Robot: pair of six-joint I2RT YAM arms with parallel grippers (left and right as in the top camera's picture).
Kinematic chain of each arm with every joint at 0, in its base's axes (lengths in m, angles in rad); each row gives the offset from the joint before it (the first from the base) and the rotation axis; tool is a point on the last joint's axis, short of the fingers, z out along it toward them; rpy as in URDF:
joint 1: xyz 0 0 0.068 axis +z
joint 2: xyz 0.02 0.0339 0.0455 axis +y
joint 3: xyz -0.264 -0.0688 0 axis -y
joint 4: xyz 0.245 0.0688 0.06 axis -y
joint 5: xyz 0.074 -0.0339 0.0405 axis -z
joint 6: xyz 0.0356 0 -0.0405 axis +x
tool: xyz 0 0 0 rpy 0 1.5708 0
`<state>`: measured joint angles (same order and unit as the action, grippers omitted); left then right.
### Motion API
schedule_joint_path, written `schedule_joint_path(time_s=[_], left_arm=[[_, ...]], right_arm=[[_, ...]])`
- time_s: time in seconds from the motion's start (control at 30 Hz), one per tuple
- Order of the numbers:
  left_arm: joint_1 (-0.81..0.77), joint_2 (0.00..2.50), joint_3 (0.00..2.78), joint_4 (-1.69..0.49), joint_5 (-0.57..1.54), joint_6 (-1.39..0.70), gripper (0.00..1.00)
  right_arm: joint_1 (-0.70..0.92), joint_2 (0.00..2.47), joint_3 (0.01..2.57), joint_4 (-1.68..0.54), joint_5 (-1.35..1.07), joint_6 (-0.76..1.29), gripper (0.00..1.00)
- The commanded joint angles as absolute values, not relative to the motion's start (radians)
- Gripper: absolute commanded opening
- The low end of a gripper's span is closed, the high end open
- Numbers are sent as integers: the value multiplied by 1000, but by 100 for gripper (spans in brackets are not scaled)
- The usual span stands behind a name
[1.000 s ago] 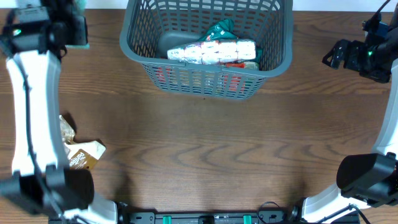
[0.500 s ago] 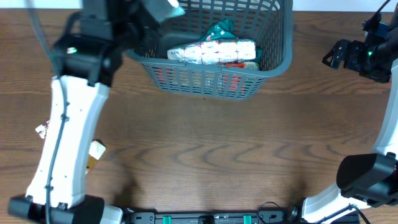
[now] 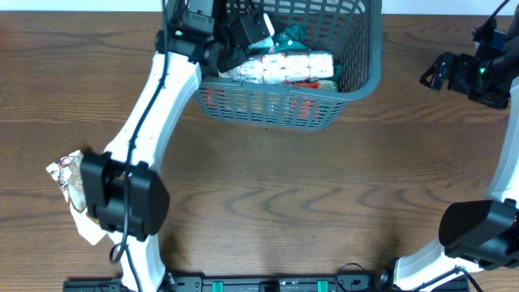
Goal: Pack container
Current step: 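Carry the light-blue snack pack into the basket with the left gripper, then release the snack and move the left gripper to the bread bag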
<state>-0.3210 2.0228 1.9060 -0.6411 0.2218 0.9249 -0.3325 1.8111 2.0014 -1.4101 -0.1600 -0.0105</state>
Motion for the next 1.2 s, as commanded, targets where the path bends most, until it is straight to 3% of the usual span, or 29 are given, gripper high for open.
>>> schedule_joint_path(time_s=[0.0,0.2,0.23,0.27,0.3,0.37,0.6,0.8,1.0,1.17], left_arm=[[-323,2025,1915,-635,228,934,34],[-324,2025,1916,-637,223,902,56],[-324,2024,1916,-643,223,900,66],[-324,2019,1916,-647,220,900,83],[-324,2013,1916,-650,213,900,92],[-325,1992,1916,-646,181,900,100],[-319,1840,1916,-627,-40,777,98],[-256,1664,1916,-673,-181,489,99],[-89,1499,1916,-995,-261,-18,99],[94,1427,1914,-1311,-261,-221,99]], right_arm=[[-327,1818,1998,-1410,-161,-9,99],[-327,1818,1998,-1402,-161,-9,99],[-327,1818,1998,-1402,-161,-9,99],[-327,1818,1998,-1403,-161,-12,99],[-327,1818,1998,-1402,-161,-19,99],[-327,1818,1998,-1400,-160,-32,99],[-327,1818,1998,-1384,-161,-32,99],[-327,1818,1998,-1374,-161,-32,99],[-327,1818,1998,-1374,-161,-32,99],[-327,1818,1998,-1372,-161,-32,99]])
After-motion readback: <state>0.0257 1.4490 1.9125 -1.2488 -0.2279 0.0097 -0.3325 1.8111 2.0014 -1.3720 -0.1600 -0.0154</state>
